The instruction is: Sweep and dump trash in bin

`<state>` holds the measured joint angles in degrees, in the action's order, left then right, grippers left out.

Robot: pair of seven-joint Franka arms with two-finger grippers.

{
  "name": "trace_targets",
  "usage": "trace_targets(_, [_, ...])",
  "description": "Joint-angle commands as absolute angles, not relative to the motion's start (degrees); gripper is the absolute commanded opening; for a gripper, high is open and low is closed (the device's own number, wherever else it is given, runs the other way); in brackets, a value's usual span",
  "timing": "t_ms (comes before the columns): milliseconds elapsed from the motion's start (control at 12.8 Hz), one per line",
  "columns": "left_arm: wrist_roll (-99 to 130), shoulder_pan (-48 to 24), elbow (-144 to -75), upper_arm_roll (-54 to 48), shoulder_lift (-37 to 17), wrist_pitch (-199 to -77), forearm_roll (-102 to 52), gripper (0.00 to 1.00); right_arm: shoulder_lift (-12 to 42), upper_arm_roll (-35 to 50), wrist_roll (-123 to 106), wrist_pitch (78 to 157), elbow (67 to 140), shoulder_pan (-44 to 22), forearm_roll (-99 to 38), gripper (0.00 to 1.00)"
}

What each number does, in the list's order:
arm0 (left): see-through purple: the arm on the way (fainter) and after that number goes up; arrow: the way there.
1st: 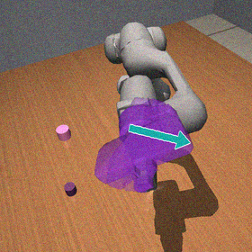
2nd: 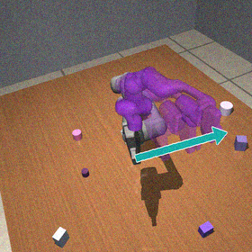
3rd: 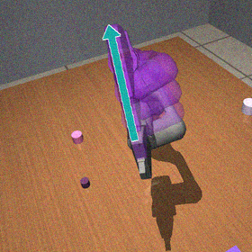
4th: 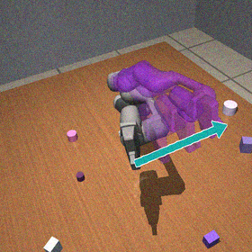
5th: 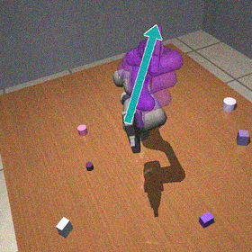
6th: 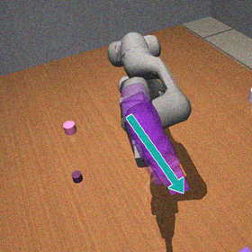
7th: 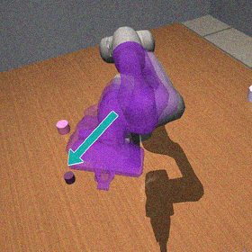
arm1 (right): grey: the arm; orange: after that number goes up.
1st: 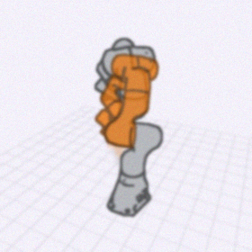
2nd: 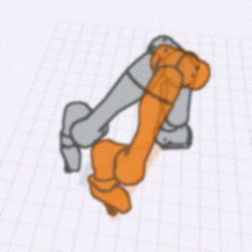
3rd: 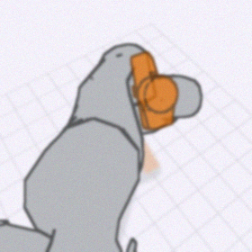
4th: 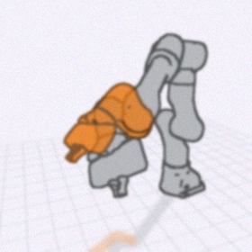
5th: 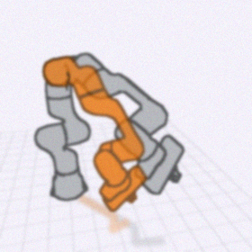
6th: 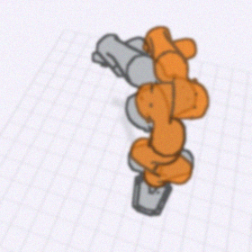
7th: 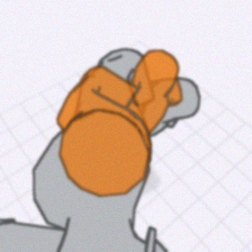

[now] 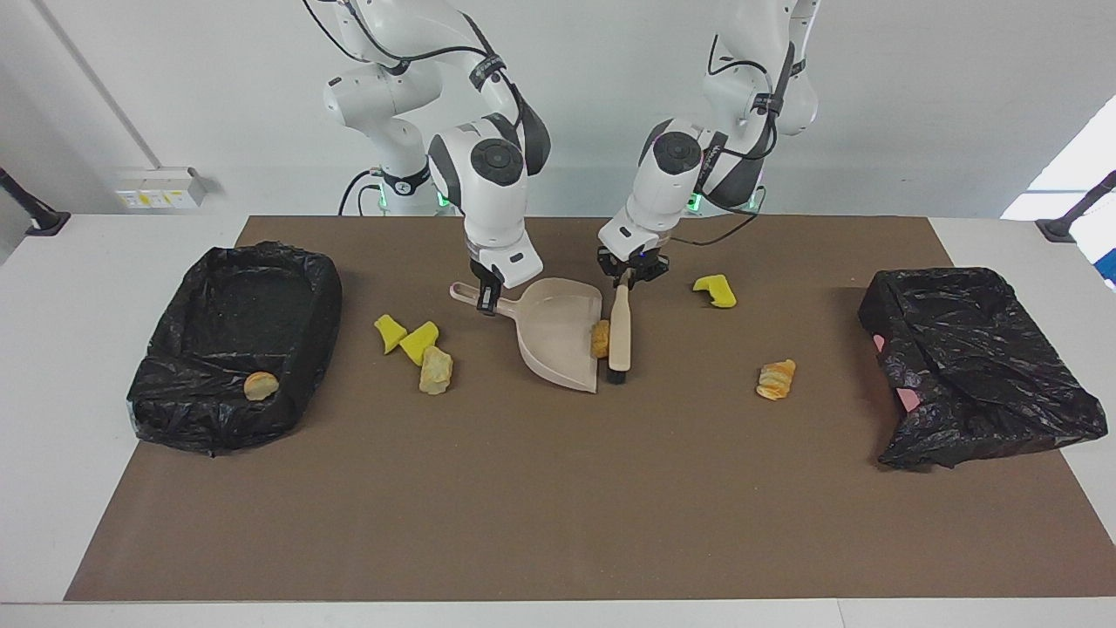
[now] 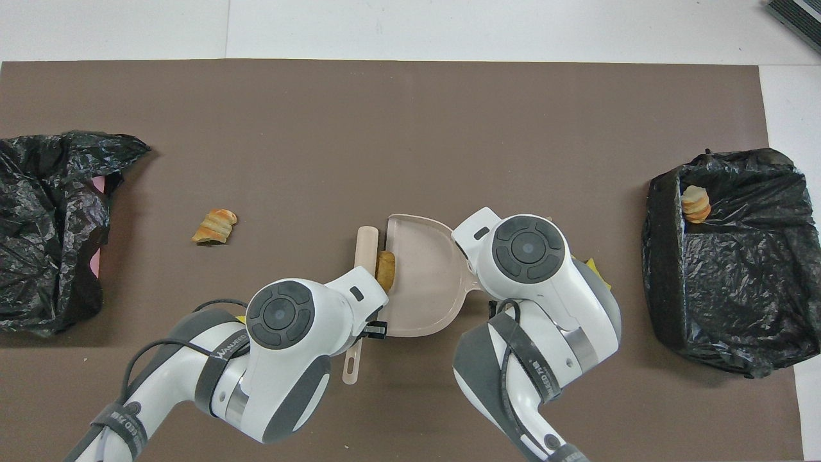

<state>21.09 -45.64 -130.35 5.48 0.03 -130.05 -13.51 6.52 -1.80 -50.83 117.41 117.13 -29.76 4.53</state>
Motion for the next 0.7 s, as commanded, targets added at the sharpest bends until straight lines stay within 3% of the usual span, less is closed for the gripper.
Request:
trace_targets(0, [21.3, -49.7, -128.8, 5.7, 0.7, -130.1, -16.1, 0.00, 6.1, -1.7, -50.1, 118.1, 117.4, -29.5, 3.3, 0.00])
trace_targets(234, [28.4, -51.7, -127.9, 6.3, 0.7, -130.0, -15.5, 0.00, 6.1, -1.7, -50.1, 118.0, 117.4, -29.4, 3.3, 0.00])
trace_targets(623, [43.2, -44.7, -125.5, 6.6, 3.3, -117.4, -2.9, 0.00, 6.6, -1.7, -50.1, 120.1, 118.4, -29.6, 0.7, 0.00])
